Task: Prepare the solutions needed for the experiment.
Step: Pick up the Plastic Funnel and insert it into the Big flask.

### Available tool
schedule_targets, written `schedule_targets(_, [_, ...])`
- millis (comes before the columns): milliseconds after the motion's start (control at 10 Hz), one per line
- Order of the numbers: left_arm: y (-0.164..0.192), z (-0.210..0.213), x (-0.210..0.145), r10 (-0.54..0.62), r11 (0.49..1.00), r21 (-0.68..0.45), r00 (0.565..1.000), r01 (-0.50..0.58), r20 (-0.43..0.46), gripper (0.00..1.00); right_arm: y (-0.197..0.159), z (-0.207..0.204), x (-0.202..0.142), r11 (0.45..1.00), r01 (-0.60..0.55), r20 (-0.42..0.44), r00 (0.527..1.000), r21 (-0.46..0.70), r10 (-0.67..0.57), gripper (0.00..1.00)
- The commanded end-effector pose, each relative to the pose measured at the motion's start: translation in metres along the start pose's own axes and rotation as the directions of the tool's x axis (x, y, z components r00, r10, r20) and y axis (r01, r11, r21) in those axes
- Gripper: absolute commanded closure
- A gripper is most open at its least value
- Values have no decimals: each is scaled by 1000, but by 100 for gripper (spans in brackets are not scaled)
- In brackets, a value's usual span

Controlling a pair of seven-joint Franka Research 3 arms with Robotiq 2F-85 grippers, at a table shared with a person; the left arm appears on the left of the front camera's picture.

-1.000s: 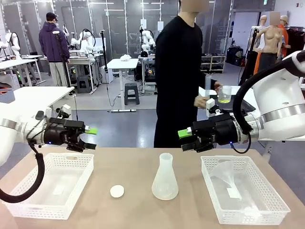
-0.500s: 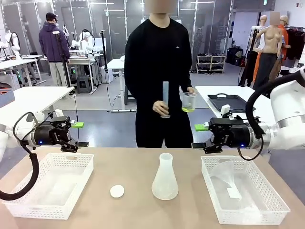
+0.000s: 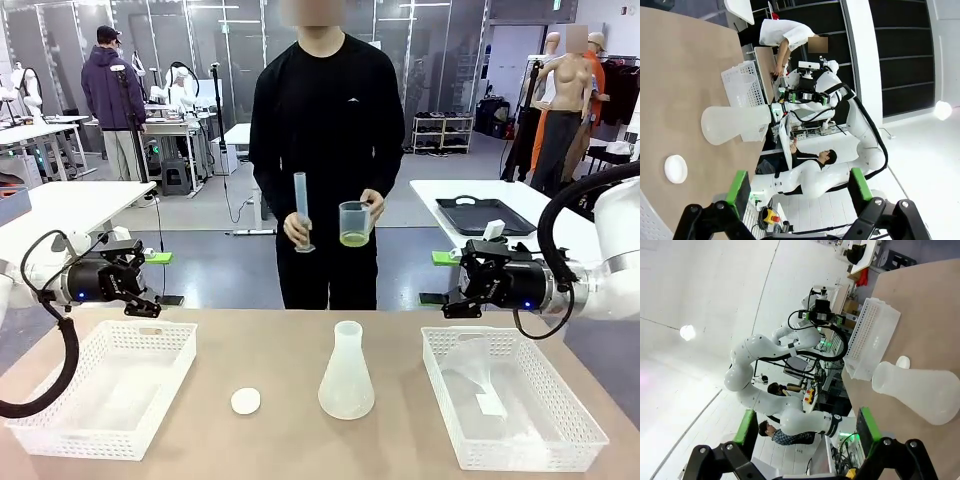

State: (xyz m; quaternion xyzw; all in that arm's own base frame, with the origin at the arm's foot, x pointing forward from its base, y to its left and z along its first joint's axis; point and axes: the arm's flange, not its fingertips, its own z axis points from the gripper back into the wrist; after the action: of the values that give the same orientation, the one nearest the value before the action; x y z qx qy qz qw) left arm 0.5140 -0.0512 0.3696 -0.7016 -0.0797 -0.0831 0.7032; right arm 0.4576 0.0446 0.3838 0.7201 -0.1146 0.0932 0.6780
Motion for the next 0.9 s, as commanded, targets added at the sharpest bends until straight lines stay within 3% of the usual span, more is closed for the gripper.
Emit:
schedule_targets(0, [1,-1,0,10,1000,3,1000,-10,0,0,0,-5,0,1000,0,-10,1000,1,0,0])
schedule_targets(100, [1,-1,0,10,1000,3,1000,-10,0,0,0,0,0,1000,0,0,1000,0,0,0])
schedule_targets(200, [1,-1,0,10,1000,3,1000,-10,0,0,16,0,20,976,-159,-99,984,-152,145,0])
schedule_targets(300, [1,-1,0,10,1000,3,1000,-10,0,0,38,7,39,914,-350,-261,920,-208,293,0])
schedule_targets(500, [1,-1,0,10,1000,3,1000,-10,0,0,62,7,58,764,-590,-432,779,-262,454,0])
schedule_targets(600, [1,-1,0,10,1000,3,1000,-10,0,0,68,-2,63,657,-685,-470,714,-315,519,0])
schedule_targets(700, [1,-1,0,10,1000,3,1000,-10,0,0,65,-14,64,577,-715,-565,685,-395,461,0])
schedule_targets(800, [1,-1,0,10,1000,3,1000,-10,0,0,62,-21,63,516,-754,-632,639,-405,438,0])
